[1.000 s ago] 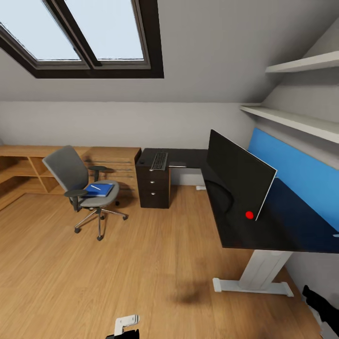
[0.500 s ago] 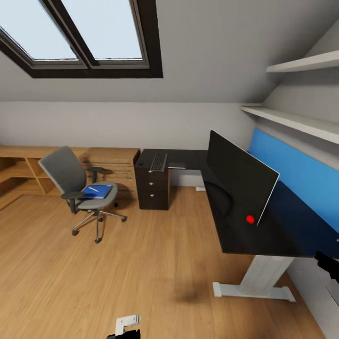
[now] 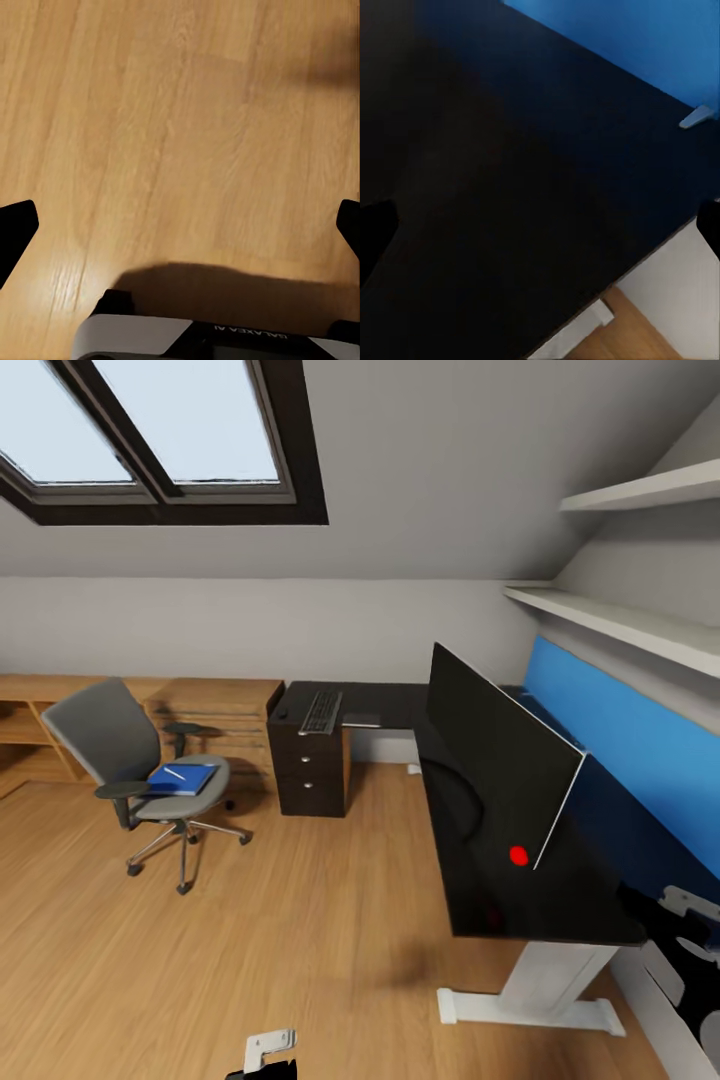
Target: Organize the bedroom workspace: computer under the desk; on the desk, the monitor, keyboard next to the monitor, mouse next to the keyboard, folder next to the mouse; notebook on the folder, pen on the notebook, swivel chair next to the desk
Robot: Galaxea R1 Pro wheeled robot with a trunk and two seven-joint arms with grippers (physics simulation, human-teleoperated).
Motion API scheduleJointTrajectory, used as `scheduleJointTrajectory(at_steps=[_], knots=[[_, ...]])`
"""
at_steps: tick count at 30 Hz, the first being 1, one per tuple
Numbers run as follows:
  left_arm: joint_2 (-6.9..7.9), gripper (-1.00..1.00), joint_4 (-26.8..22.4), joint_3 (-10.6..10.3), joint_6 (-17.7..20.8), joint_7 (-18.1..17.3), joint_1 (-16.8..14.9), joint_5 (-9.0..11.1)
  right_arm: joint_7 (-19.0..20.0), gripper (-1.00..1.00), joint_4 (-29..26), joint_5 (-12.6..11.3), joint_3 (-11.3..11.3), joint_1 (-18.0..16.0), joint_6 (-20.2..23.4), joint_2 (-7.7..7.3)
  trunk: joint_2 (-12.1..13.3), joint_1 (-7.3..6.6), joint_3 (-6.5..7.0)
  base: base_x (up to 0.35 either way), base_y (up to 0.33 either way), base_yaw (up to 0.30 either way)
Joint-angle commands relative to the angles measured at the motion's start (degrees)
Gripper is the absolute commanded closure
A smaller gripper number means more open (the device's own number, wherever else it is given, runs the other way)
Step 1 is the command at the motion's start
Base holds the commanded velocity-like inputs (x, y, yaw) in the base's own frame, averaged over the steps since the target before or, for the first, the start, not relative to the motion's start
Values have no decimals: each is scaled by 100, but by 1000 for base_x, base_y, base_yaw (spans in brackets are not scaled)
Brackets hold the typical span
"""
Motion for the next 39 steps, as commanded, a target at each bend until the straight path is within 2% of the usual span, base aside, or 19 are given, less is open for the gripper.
scheduleJointTrajectory(at_steps=[1,15,23,29,39], knots=[[-1,-100,-1,-49,-16,31,-5,39,-3,-100,6,-53,25,-7,-66,5,-11,6,-12,258,-242,0],[5,-100,-1,-45,-29,31,-5,57,-4,-100,21,-20,71,-7,-230,31,-11,6,-12,260,-237,0],[15,-100,-1,-36,-39,30,-5,75,36,-100,57,-16,105,-8,-242,66,-11,6,-12,305,-71,0],[16,-100,-1,-38,-41,30,-5,77,150,-100,39,-10,106,-6,-249,211,-11,6,-12,189,-9,0],[16,-100,-1,-40,-41,30,-5,77,218,-100,-14,30,148,-5,-272,573,-11,6,-14,28,-1,13]])
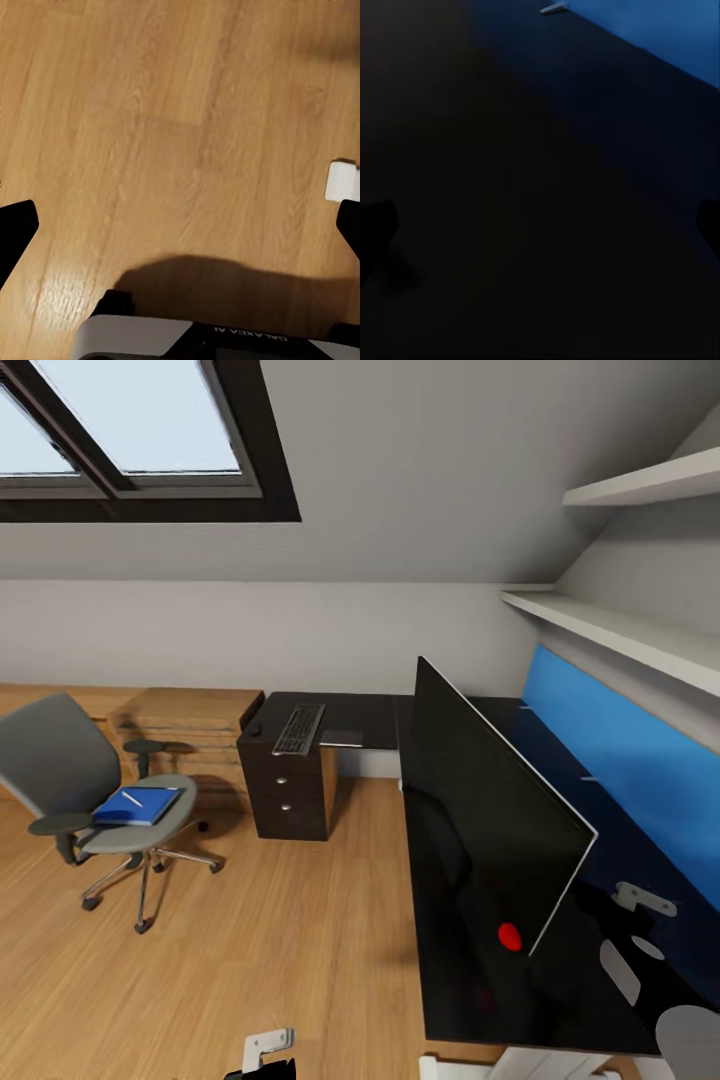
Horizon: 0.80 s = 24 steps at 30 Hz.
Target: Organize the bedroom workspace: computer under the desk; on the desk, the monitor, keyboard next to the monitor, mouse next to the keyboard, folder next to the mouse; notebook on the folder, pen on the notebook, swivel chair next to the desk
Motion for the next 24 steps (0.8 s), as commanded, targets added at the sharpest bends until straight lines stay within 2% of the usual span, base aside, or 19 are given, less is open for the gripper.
scheduleJointTrajectory(at_steps=[1,10,18,24], knots=[[0,-100,-2,-48,-14,29,-5,38,-1,-100,-8,-36,14,-5,-34,27,-12,3,-14,5,0,125],[0,-100,-2,-49,-14,29,-5,38,2,-100,-45,422,44,-5,-117,205,-12,3,-44,2,0,199],[0,-100,-2,-49,-14,29,-5,38,41,-100,-48,525,55,-5,-126,255,-12,3,-72,0,0,239],[0,-100,-2,-49,-14,29,-5,38,238,-100,-50,543,57,-5,-132,265,-12,3,-87,0,0,243]])
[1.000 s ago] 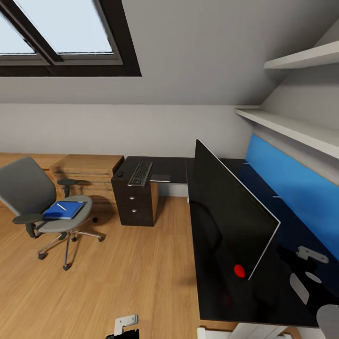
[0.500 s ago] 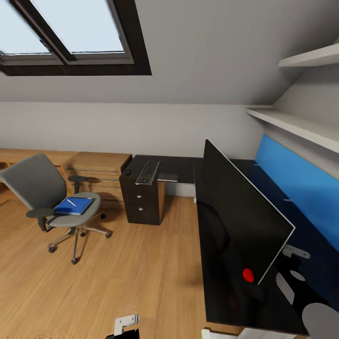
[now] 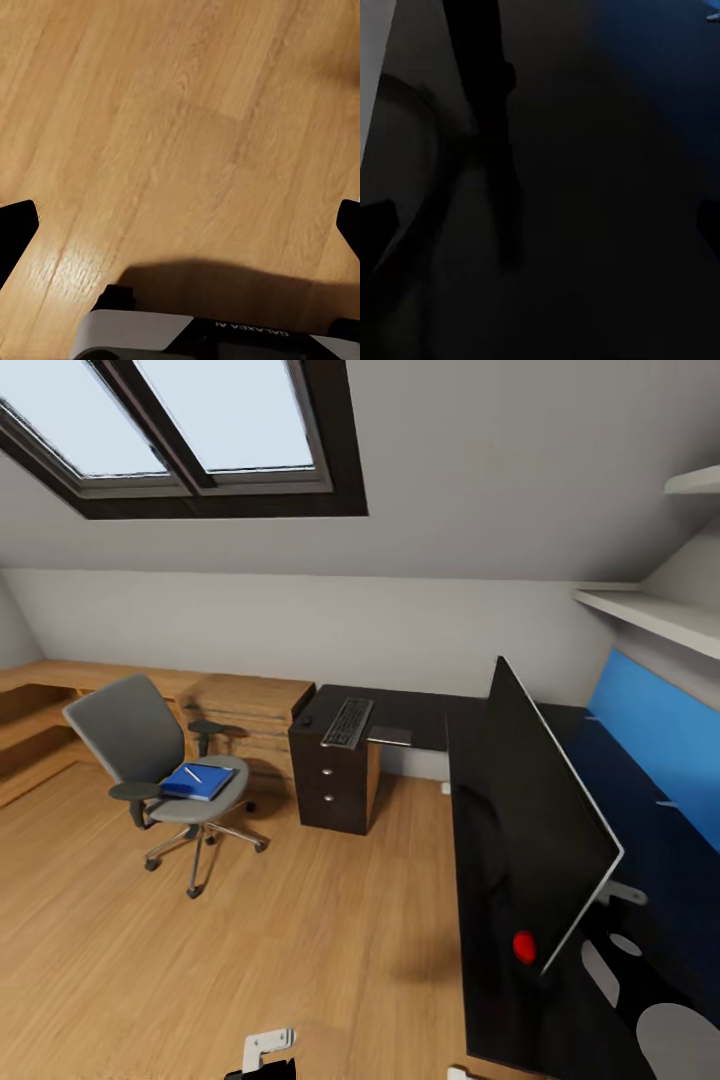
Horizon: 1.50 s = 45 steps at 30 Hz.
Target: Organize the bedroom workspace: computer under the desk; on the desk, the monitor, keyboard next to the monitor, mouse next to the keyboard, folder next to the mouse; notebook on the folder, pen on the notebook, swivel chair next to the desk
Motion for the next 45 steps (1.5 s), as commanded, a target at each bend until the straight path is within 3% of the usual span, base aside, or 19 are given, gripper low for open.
scheduleJointTrajectory(at_steps=[1,4,32,45], knots=[[-1,-100,0,-49,-14,28,-5,38,73,-100,-1,-55,14,-3,-23,-5,-12,3,-13,0,0,243],[-1,-100,0,-49,-14,28,-5,38,204,-100,-5,-45,14,-3,-53,-8,-12,3,-14,-60,51,245],[-10,-100,0,-49,-14,28,-5,29,206,-100,-2,-44,5,-1,-184,-8,-12,3,-32,-15,13,261],[-10,-100,0,-49,-15,28,-5,29,205,-100,-5,-44,-4,-2,-184,-17,-12,3,-21,0,0,-109]])
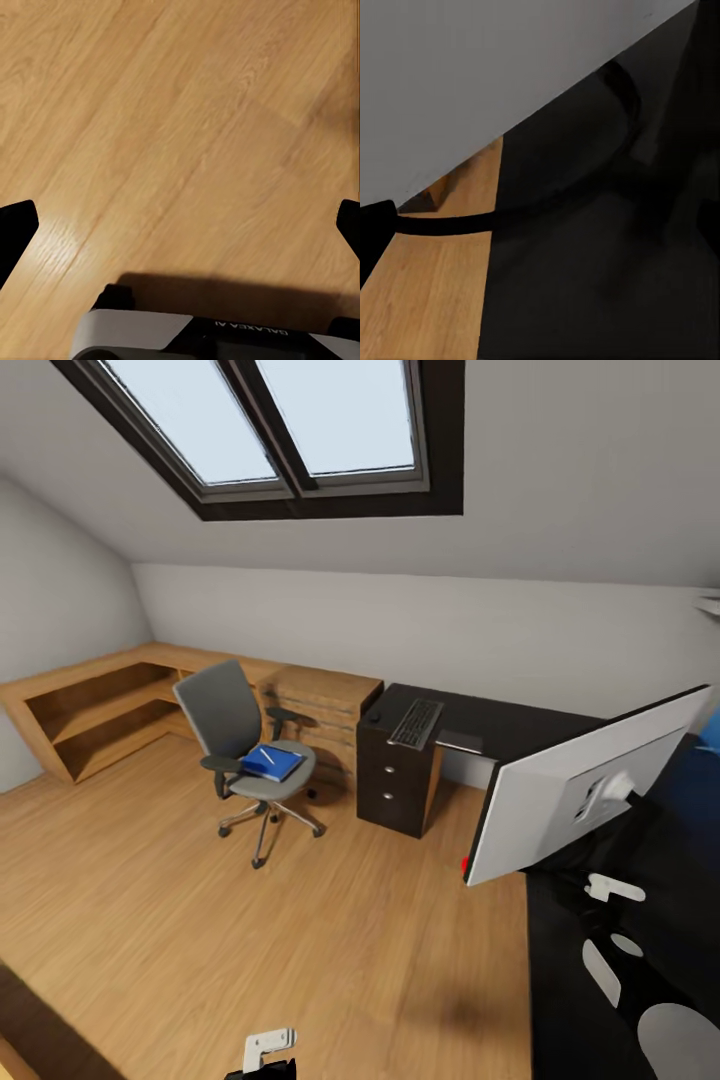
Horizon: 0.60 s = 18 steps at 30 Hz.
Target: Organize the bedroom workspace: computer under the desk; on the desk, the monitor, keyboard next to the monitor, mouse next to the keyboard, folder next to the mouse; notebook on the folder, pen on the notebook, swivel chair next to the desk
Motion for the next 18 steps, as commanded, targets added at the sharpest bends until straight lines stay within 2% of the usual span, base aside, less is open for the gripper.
scheduleJointTrajectory(at_steps=[1,13,18], knots=[[0,-100,-4,-49,-15,30,-4,38,-1,-100,5,-52,12,-6,-21,-1,-12,3,-10,0,0,-250],[6,-100,-4,-49,-19,36,-4,48,-1,-100,5,-52,15,-5,-21,-1,-12,3,10,0,0,-261],[9,-100,-4,-49,-20,37,-4,55,-1,-100,9,-54,20,-7,-21,6,-12,3,10,0,0,-100]])
